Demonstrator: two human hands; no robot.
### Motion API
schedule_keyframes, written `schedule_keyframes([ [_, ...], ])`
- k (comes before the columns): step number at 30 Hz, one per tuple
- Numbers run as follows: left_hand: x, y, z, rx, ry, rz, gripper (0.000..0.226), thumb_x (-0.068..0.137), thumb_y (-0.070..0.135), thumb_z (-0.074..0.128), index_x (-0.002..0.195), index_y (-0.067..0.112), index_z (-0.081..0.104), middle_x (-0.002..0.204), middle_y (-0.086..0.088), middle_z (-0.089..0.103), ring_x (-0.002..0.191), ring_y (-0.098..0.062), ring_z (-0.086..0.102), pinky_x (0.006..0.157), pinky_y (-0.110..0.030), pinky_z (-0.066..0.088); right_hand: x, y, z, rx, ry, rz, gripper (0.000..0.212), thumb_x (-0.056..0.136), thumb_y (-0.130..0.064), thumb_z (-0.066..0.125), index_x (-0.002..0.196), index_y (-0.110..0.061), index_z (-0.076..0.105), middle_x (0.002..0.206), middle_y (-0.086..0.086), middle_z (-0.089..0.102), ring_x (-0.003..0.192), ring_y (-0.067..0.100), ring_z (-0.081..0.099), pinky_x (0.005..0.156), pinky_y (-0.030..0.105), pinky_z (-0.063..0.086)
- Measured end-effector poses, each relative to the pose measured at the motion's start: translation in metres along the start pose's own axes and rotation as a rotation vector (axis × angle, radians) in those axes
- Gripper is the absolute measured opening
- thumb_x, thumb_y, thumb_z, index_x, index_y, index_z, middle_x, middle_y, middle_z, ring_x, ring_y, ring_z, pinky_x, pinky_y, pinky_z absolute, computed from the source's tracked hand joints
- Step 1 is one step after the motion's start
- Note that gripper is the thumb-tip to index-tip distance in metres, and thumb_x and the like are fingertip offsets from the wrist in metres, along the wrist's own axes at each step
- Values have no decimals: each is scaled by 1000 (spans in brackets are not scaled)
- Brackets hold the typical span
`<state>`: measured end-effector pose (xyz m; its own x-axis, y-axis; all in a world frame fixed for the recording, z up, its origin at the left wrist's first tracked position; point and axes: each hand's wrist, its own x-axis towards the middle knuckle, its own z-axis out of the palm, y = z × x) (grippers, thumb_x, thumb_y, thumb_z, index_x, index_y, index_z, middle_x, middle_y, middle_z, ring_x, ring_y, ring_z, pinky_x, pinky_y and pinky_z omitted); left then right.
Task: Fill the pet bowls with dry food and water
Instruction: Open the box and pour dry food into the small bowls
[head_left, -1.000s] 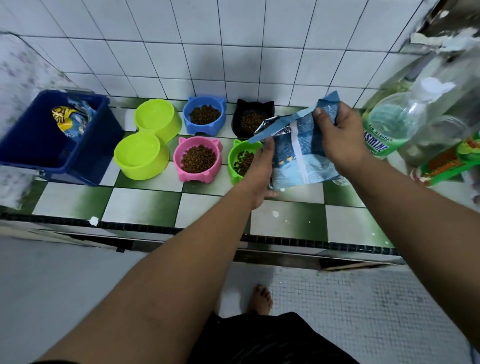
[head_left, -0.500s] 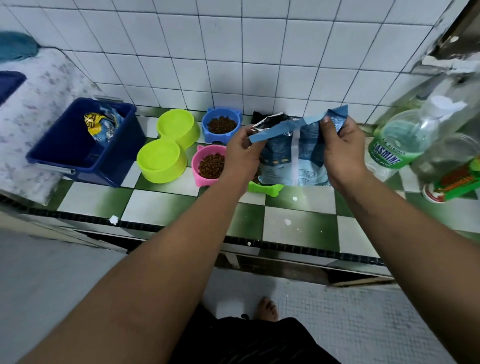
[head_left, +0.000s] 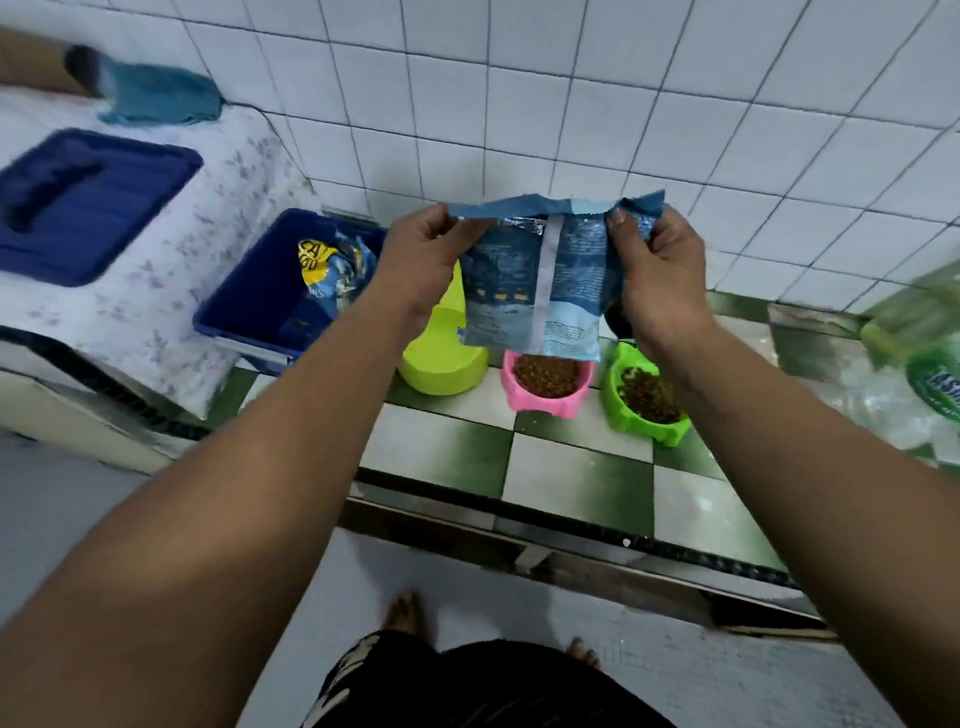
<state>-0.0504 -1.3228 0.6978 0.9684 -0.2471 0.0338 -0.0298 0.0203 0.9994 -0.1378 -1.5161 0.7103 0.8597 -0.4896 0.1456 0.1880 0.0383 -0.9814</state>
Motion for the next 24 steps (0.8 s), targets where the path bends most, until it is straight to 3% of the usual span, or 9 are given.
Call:
schedule_keyframes([
  [4,22,10,-63,-41,4,-28,11,90,25,77,90,14,76,93,-18,74,77,-18,67,70,-34,55,12,7,69,16,-9,24,7,99,-15,61,99,-8,60,83,5,71,75,20,67,59,30,55],
  [7,40,22,-110,-49,17,-38,11,96,15,71,100,5,71,90,-12,72,67,-12,67,54,-24,50,26,11,114,13,-43,1,12,96,-14,63,102,-4,63,87,8,71,76,18,66,66,30,55],
  [10,60,35,-156,24,29,-27,9,96,16,71,102,9,70,86,-6,69,58,-9,61,48,-24,44,41,10,158,-32,-119,-44,12,94,-13,64,100,-3,64,80,1,69,72,11,63,66,28,52],
  [13,81,45,-201,134,69,-27,5,94,20,73,91,16,71,74,5,66,54,-4,52,49,-20,38,52,12,196,-67,-192,-34,11,94,-12,64,99,-3,65,84,3,72,76,12,66,69,31,56],
  [17,100,38,-251,285,52,-69,18,92,30,76,76,25,69,68,6,61,61,-9,48,54,-26,38,57,29,232,-104,-268,17,13,92,-15,67,98,-4,65,83,8,71,74,17,67,68,35,58],
  [21,105,16,-280,405,33,-182,19,93,34,75,90,15,73,76,-3,60,58,-11,49,53,-28,41,47,54,255,-106,-265,120,17,94,-11,66,99,5,61,82,14,68,71,18,66,65,35,59],
  [24,106,3,-292,464,21,-229,28,95,34,73,109,10,75,83,-10,61,58,-13,49,51,-28,42,41,64,267,-102,-269,173,12,95,-10,66,98,1,61,80,13,68,69,18,66,62,34,57],
])
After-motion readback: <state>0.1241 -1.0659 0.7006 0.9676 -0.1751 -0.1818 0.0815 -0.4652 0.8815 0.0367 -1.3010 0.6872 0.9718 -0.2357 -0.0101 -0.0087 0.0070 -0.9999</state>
